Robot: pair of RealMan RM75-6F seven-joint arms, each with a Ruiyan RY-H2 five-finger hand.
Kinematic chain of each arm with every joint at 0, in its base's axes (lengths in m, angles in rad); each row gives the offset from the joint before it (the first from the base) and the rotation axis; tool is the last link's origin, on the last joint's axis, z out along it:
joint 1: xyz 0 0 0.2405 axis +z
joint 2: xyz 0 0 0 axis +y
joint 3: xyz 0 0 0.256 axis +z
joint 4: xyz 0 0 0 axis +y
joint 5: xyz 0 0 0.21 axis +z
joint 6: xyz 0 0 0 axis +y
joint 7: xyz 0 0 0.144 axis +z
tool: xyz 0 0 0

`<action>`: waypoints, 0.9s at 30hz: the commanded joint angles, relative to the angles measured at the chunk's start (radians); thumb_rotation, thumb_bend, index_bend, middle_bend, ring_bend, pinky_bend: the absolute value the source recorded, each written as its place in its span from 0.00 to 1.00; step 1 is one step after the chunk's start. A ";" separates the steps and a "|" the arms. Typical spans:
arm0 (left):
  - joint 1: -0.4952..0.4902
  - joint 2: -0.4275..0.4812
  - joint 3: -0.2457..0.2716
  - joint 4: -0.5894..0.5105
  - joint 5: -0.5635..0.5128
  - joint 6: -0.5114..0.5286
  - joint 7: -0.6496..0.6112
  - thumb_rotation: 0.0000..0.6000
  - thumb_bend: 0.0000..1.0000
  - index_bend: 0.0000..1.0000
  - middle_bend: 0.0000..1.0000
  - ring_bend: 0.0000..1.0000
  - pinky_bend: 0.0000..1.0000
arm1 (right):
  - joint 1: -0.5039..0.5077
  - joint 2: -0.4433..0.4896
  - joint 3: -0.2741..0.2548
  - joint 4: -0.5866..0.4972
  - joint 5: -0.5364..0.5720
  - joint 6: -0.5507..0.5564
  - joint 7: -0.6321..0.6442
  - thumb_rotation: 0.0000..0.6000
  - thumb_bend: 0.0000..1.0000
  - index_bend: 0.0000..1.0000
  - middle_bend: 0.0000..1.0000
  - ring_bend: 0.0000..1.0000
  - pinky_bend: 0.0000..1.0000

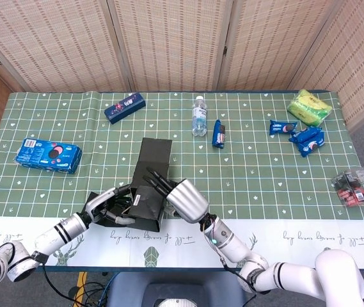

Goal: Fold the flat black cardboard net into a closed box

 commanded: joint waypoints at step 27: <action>0.073 -0.215 0.011 0.189 -0.004 0.023 0.271 1.00 0.16 0.20 0.21 0.50 0.75 | 0.067 0.010 -0.154 0.128 -0.112 -0.108 0.066 1.00 0.19 0.34 0.33 0.71 0.97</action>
